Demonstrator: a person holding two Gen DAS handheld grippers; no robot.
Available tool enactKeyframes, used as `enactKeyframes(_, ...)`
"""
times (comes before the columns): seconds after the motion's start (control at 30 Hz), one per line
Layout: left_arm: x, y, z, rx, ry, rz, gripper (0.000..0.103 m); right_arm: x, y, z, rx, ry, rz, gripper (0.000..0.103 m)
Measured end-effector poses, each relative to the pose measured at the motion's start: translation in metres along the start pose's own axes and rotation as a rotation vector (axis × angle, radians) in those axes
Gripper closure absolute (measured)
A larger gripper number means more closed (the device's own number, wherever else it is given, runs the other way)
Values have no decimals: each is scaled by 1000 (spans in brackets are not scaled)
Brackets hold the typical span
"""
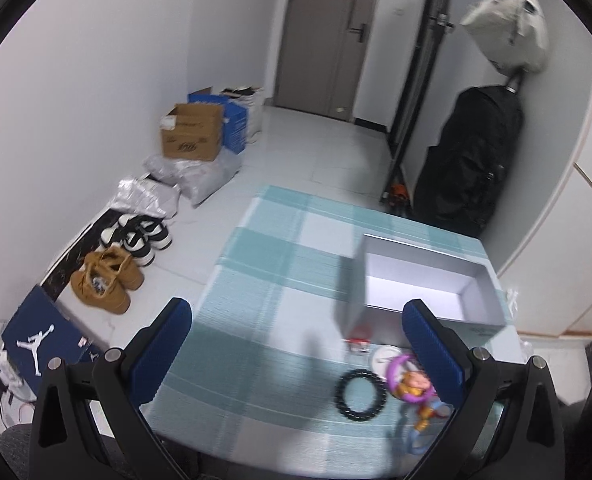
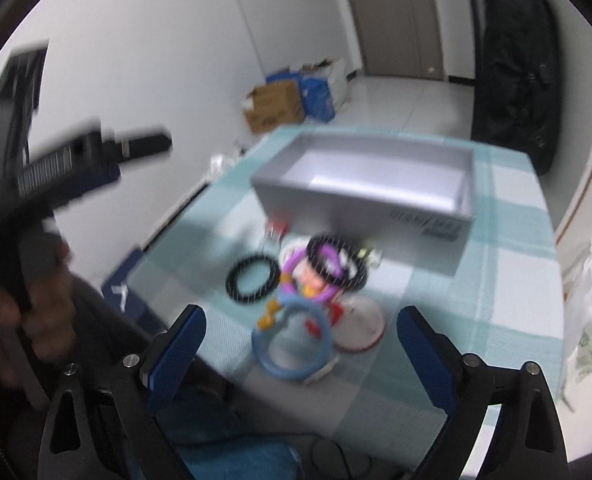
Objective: Organize jewelry
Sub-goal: 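Grasp the light-blue bangle with orange beads with the right gripper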
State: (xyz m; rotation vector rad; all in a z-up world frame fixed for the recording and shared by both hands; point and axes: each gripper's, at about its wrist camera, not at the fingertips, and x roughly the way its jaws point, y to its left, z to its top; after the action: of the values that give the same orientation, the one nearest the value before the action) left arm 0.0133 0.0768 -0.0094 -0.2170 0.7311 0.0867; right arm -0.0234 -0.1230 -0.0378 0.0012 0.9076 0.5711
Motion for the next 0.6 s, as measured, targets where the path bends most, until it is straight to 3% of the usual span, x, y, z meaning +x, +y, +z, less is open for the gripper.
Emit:
enactKeyframes(0.3,8,15,1,-49,30,25,1,29,21,-8,-121,56,-94,17)
enactKeyframes(0.57,11,20,1,-37,45,42,1,44,26,-8,-212,99,-155,47)
enactKeyframes(0.6,12,20,1,-33,51,43,1,44,26,-8,-211,101,-156,47)
